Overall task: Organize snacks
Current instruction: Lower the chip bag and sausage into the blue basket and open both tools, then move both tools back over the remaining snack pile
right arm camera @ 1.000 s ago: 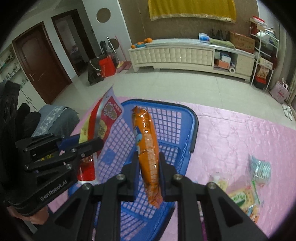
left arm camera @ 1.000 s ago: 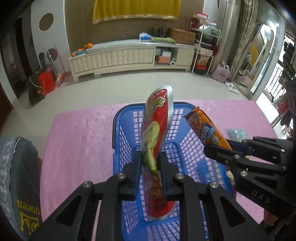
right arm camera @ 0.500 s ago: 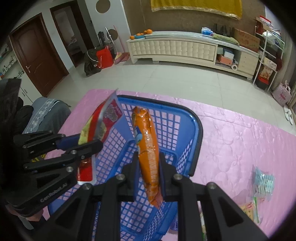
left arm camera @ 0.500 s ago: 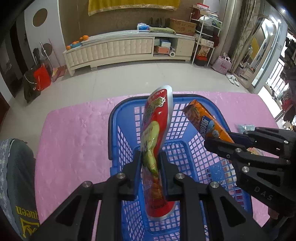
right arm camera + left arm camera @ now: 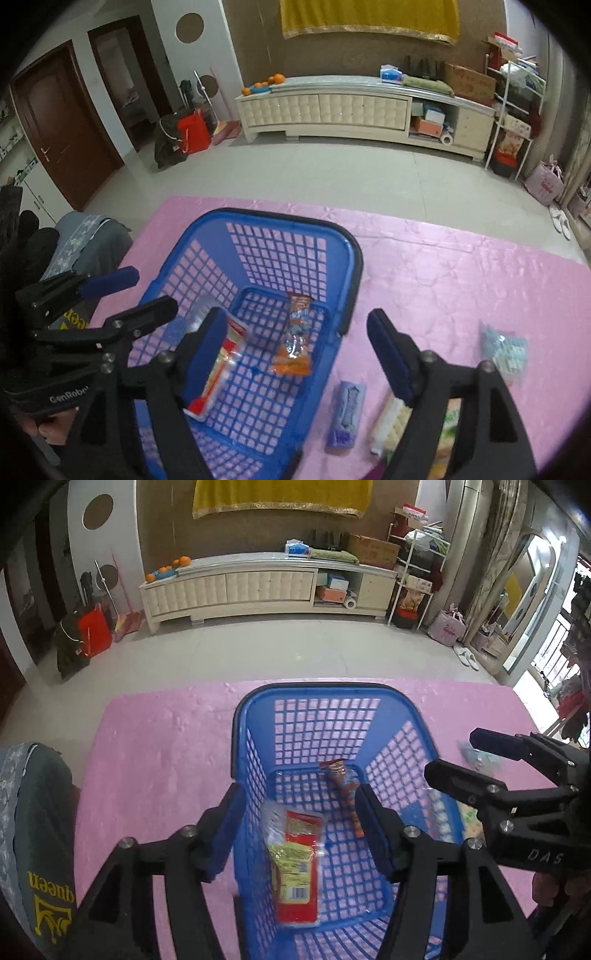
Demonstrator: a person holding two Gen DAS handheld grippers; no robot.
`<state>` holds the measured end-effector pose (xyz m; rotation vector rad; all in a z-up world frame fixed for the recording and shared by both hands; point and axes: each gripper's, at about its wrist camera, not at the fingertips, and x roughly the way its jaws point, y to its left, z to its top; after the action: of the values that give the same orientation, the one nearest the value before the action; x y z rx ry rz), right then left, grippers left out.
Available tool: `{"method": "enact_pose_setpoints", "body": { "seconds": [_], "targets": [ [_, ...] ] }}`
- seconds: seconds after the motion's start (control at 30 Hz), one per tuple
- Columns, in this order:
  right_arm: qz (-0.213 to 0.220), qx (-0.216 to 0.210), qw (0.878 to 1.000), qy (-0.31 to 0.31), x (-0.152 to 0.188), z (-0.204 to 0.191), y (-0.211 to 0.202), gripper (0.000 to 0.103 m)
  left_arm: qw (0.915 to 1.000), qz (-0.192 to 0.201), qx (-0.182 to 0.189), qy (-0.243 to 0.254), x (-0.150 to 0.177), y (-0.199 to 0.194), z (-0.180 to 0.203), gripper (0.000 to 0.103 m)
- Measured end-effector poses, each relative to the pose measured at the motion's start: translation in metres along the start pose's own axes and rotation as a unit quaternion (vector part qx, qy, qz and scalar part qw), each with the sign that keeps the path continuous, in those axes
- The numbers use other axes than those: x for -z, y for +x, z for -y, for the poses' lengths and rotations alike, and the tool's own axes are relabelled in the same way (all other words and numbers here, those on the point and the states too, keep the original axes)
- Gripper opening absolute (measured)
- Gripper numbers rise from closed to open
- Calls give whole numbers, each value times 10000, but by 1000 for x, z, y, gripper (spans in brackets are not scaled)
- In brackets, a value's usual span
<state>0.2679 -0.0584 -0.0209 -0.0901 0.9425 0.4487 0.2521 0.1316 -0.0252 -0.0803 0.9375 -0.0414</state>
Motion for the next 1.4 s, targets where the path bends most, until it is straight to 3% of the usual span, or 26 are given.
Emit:
{"method": "enact_pose_setpoints", "body": {
  "seconds": [0.43, 0.73, 1.07, 1.4],
  "targets": [
    [380, 82, 9992, 84, 28, 8, -90, 82, 9986, 455, 25, 251, 23, -84, 48, 63],
    [542, 188, 9983, 122, 54, 17, -129, 82, 9969, 627, 124, 461, 38, -118, 85, 65],
    [623, 394, 9967, 326, 78, 49, -155, 82, 9951, 566, 285, 758, 42, -114, 138, 66],
    [439, 539, 9948, 747, 108, 103, -154, 82, 9916, 230, 504, 1169, 51, -77, 195, 67]
  ]
}}
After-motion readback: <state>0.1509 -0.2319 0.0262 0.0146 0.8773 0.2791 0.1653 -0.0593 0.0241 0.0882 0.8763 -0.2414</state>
